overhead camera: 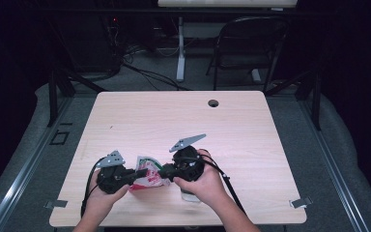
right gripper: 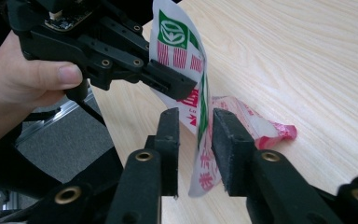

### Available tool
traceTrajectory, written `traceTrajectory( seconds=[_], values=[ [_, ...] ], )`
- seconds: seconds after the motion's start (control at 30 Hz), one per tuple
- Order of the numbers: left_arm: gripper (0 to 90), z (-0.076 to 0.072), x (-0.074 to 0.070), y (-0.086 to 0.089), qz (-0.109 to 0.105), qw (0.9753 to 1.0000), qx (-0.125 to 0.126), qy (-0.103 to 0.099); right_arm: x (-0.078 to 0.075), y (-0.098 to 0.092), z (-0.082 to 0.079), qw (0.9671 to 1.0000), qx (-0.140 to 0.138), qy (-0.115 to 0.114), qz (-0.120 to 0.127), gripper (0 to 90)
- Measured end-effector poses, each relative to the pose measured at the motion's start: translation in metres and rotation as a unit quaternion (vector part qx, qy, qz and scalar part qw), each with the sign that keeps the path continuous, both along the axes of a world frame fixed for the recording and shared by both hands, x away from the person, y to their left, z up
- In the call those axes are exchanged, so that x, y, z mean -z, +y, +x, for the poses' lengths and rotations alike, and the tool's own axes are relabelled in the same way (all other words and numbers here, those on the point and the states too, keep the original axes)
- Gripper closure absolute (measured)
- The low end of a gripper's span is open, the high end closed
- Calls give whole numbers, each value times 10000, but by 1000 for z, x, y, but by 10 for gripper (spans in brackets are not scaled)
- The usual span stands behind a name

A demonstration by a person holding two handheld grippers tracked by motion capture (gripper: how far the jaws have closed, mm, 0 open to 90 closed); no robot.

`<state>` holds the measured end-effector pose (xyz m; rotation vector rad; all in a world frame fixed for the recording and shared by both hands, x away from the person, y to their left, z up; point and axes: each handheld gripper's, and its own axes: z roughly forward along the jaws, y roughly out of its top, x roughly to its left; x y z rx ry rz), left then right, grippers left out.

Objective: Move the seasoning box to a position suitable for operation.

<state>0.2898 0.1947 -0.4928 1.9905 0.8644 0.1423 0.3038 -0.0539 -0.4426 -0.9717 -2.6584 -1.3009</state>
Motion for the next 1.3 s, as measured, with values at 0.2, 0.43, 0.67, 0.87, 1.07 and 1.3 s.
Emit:
traceTrajectory(
  seconds=[0.2,0.43,0.67,0.87,1.07,1.3],
  values=[
    [899,-1,1,-3,51,10000,39,-25,5,7,2,9999,-47,47,-101,802],
    [838,-2,1,-4,71,9999,76,-65,7,7,6,9995,-233,161,-142,900],
    [609,-3,9,-5,326,9989,271,-187,6,5,10,9994,-250,229,6,900],
    [536,-1,24,-2,502,9980,286,-265,3,7,11,9994,-325,135,-4,900],
    [744,-1,30,2,419,9982,342,-255,-4,11,15,9995,-304,-35,-77,900],
    [889,-9,22,-6,545,9962,378,-571,-15,14,14,9997,-181,-152,12,900]
  ],
)
